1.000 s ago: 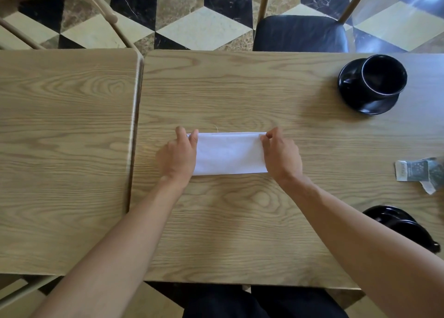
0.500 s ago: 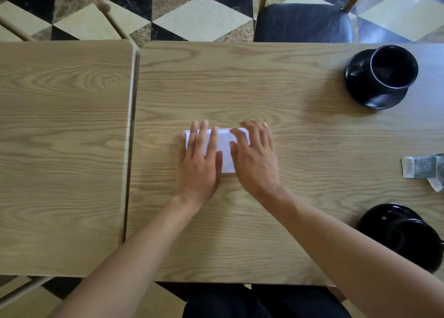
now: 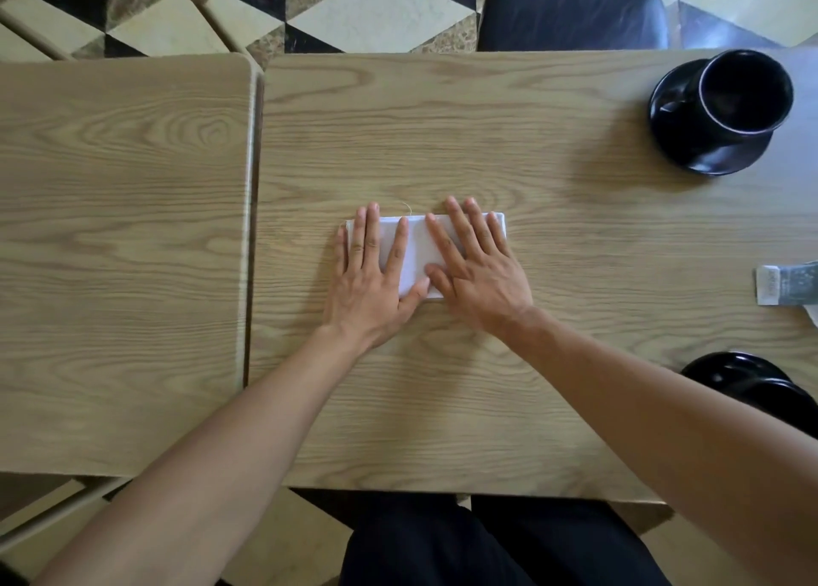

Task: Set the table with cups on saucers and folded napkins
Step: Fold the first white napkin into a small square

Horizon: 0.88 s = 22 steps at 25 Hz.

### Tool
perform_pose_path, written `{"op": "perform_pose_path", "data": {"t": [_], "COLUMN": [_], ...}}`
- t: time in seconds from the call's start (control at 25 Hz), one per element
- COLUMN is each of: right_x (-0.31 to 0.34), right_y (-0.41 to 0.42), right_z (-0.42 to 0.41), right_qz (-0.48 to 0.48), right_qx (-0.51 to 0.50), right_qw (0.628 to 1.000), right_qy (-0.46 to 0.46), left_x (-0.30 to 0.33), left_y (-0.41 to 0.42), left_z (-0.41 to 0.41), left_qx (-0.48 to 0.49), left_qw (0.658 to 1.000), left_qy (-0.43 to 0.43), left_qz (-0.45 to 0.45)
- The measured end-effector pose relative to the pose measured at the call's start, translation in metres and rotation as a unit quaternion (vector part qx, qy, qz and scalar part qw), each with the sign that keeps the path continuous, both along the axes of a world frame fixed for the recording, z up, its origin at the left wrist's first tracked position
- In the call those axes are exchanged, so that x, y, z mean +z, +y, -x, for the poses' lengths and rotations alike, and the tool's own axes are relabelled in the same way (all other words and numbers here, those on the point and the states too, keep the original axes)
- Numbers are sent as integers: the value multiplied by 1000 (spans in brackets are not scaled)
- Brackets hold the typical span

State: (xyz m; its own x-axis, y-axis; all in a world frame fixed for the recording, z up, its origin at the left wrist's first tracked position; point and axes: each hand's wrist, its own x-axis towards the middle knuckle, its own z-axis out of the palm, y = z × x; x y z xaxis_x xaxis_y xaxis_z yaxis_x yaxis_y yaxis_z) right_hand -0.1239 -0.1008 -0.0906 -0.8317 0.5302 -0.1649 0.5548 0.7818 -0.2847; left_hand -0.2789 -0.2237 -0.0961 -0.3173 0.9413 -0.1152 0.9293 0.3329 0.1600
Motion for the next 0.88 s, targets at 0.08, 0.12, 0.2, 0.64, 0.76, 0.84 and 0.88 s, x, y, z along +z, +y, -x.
{"op": "perform_pose_path", "data": {"t": [0.08, 0.12, 0.2, 0.64, 0.76, 0.84, 0.88], "right_x": [13, 19, 29, 55, 72, 89, 97], "right_y": [4, 9, 23, 50, 46, 40, 36], "right_z": [0, 2, 5, -5, -12, -15, -15], "right_qz": [22, 11, -15, 313, 471, 599, 646], "right_qx": [-26, -50, -87, -227, -325, -350, -345], "right_qw": [999, 998, 995, 922, 818, 708, 659], "right_qy": [29, 48, 40, -19, 48, 133, 170], "left_x": [10, 13, 17, 25, 23, 27, 31], "left_y": [-8, -12, -17, -3, -11, -16, -18], "left_z": [0, -1, -4, -15, -23, -31, -36], "left_qx": [9, -18, -126, -200, -149, -106, -79], "left_qw": [999, 999, 986, 958, 970, 979, 979], "left_qy": [-27, -14, 13, 45, 39, 7, -25], "left_qz": [-18, -44, -112, -202, -187, -175, -188]}}
